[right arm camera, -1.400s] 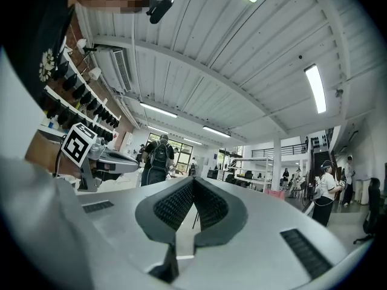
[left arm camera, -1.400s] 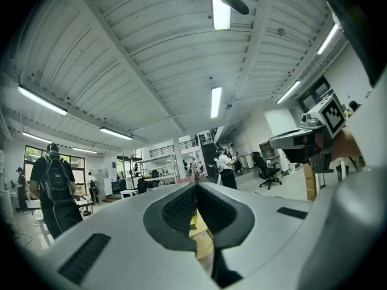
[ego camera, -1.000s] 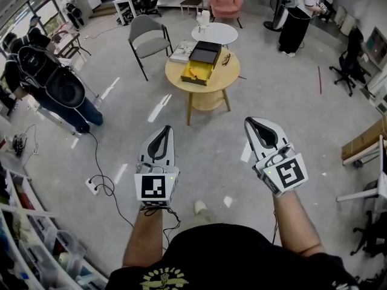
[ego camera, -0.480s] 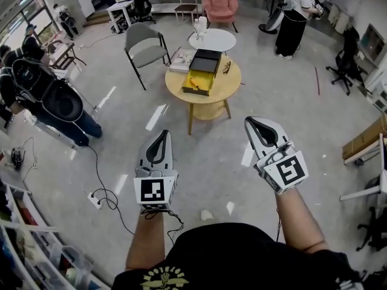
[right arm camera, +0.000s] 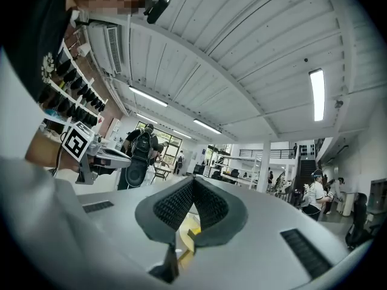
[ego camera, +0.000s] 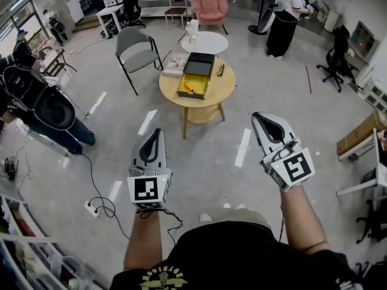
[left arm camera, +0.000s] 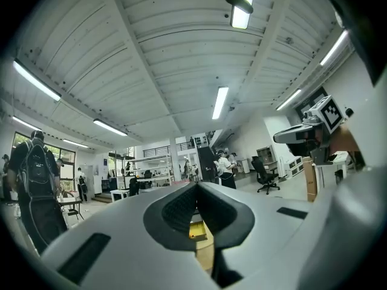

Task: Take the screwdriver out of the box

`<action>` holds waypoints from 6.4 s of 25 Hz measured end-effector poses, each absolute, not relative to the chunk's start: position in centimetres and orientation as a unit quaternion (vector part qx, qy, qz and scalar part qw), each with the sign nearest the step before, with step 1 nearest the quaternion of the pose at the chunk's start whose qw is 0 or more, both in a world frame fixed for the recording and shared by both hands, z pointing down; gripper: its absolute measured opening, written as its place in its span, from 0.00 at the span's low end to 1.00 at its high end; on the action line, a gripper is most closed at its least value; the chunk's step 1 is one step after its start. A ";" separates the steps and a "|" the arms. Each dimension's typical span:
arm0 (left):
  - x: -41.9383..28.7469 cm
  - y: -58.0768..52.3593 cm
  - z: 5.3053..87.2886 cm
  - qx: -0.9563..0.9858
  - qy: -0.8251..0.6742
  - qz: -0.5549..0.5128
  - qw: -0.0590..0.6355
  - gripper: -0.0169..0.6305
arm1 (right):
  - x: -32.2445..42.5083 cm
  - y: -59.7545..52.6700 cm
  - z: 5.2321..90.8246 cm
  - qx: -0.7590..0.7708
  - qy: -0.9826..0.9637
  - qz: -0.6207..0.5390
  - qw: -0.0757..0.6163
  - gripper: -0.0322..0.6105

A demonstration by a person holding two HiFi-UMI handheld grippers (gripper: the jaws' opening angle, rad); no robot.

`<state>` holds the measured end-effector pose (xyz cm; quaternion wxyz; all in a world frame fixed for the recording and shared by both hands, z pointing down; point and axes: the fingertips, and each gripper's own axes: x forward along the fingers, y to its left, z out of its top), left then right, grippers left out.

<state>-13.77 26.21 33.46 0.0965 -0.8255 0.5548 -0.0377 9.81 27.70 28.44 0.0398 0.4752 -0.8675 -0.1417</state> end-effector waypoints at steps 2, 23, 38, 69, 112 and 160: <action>-13.6 26.3 33.5 -0.825 0.557 -0.036 0.095 0.05 | 10.2 27.8 28.4 0.475 -0.867 -0.142 0.041 0.07; -13.2 17.4 33.5 -0.797 0.595 -0.056 0.087 0.05 | 9.1 16.7 30.8 0.419 -0.901 -0.113 0.023 0.07; -10.1 7.6 36.5 -0.802 0.589 -0.073 0.072 0.05 | 12.0 6.7 32.9 0.418 -0.902 -0.098 0.037 0.07; -5.8 -3.3 34.4 -0.774 0.622 -0.084 0.082 0.05 | 16.8 -5.2 31.4 0.388 -0.917 -0.092 0.014 0.07; -9.3 -9.7 34.0 -0.782 0.611 -0.085 0.088 0.05 | 13.0 -11.3 32.3 0.391 -0.916 -0.083 0.020 0.07; -19.5 -28.2 35.7 -0.831 0.549 -0.059 0.066 0.05 | 2.2 -26.3 34.1 0.448 -0.888 -0.073 0.078 0.07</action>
